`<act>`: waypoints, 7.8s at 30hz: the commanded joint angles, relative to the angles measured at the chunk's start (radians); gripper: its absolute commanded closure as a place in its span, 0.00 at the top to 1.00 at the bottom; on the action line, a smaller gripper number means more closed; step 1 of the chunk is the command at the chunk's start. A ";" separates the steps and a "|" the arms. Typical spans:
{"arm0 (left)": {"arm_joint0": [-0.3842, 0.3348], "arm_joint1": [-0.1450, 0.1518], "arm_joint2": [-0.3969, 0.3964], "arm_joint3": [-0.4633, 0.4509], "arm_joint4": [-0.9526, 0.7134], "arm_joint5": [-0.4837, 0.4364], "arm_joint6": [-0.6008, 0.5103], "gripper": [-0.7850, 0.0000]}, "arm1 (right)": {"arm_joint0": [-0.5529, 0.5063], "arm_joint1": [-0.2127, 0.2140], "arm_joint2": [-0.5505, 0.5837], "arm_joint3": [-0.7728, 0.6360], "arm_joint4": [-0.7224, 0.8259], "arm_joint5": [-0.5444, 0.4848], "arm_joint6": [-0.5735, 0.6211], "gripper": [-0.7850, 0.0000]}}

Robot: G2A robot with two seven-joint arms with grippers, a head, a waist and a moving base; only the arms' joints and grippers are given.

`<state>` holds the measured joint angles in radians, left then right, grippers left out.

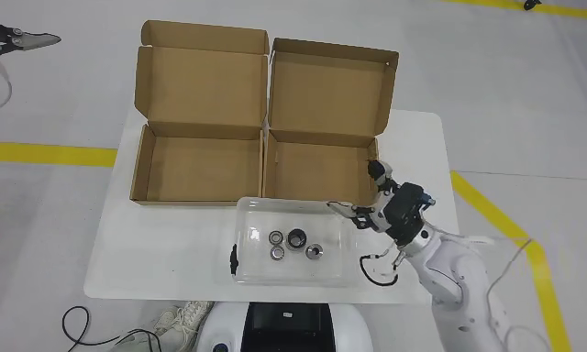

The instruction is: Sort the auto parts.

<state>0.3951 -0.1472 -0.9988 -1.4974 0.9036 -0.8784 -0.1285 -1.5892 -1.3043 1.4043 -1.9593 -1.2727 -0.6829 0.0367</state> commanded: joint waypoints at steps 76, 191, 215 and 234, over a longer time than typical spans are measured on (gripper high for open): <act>0.000 0.000 0.000 0.000 0.000 0.000 0.000 1.00 | 0.362 0.053 -0.490 0.240 0.162 -0.084 0.838 0.85; 0.000 0.000 0.000 0.000 0.000 0.000 0.000 1.00 | 0.440 0.141 -0.173 0.005 0.099 -0.214 -0.214 0.00; 0.000 0.000 0.000 0.000 0.000 0.000 0.000 1.00 | 0.464 0.125 -0.345 0.220 0.166 -0.103 0.101 0.00; 0.000 0.000 0.000 0.000 0.000 0.000 0.000 1.00 | 0.544 0.093 -0.465 0.452 0.164 0.006 0.175 0.00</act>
<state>0.3951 -0.1472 -0.9988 -1.4974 0.9036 -0.8784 -0.1285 -1.0486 -1.2099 0.9432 -1.5153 -1.1083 -0.6845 0.2069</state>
